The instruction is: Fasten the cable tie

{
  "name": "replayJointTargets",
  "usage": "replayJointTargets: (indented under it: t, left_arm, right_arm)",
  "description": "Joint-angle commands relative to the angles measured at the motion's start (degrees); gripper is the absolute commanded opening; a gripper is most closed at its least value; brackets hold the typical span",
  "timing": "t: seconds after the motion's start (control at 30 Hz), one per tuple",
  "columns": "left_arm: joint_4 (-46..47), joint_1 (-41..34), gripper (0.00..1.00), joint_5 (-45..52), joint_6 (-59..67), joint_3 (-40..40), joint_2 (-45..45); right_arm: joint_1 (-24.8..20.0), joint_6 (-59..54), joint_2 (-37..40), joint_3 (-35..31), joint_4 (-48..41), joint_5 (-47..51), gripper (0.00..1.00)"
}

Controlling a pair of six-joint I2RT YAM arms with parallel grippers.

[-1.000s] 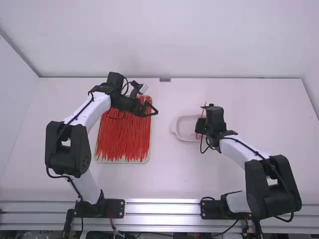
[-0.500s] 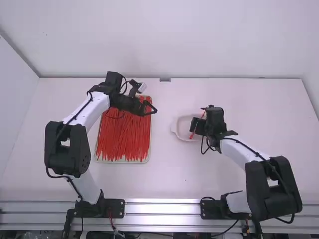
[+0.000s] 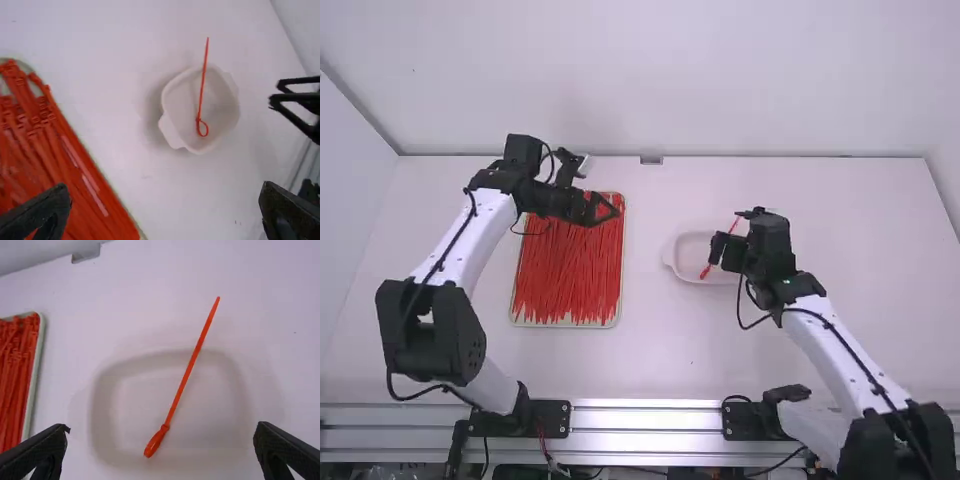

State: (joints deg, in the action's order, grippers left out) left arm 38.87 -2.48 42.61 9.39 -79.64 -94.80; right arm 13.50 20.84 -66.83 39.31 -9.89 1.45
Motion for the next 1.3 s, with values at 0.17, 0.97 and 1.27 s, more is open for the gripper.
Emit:
replayJointTargets:
  t: [0.17, 0.97, 1.27]
  left_arm:
    - [0.13, 0.42, 0.99, -9.29, -5.77, 1.53, 6.27]
    - [-7.24, 2.48, 0.84, -17.87, -9.39, 10.61, 16.47]
    - [-15.51, 2.48, 0.69, -26.13, -9.39, 18.87, 24.73]
  right_arm:
    - [2.97, -0.13, 6.51, 1.51, -3.06, 1.99, 0.99]
    - [-1.61, -9.96, 17.50, -8.32, 5.52, -0.56, 0.82]
    - [-11.72, -20.07, 27.61, -18.43, 9.89, -1.45, 0.65]
